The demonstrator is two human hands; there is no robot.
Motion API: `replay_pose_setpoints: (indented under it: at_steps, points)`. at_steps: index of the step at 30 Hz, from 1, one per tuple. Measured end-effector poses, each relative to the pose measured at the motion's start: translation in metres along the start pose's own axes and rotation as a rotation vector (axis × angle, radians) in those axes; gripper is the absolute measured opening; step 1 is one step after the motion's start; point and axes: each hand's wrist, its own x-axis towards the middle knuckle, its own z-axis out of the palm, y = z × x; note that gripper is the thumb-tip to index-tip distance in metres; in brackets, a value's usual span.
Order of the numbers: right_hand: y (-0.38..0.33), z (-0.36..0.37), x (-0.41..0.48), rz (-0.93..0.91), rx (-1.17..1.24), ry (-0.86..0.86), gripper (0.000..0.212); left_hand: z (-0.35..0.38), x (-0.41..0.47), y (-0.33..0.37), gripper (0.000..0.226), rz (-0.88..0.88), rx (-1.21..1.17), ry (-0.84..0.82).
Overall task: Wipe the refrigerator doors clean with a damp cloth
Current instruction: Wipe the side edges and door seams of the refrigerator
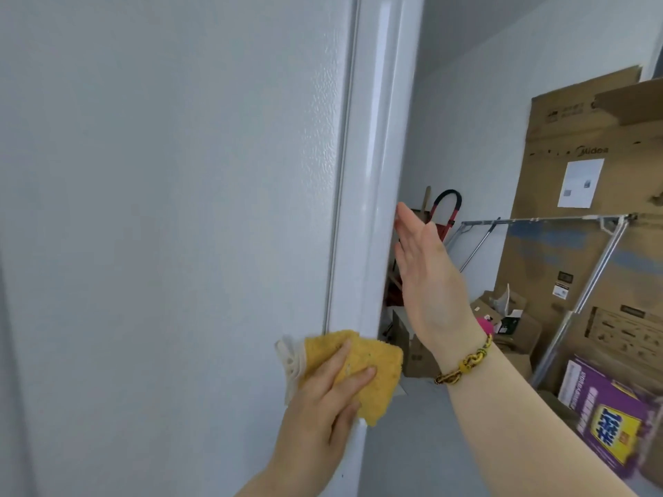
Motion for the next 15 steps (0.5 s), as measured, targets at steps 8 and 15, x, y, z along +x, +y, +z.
replay_pose_setpoints:
  at_steps: [8,15]
  points:
    - [0.051,-0.010,-0.046,0.055,-0.134,0.035,0.032,-0.028,-0.039,0.019,0.048,-0.697,-0.556,0.196]
    - [0.119,-0.006,-0.110,0.311,-0.163,0.000,0.052,-0.040,-0.088,0.003,0.041,-1.102,-0.842,0.449]
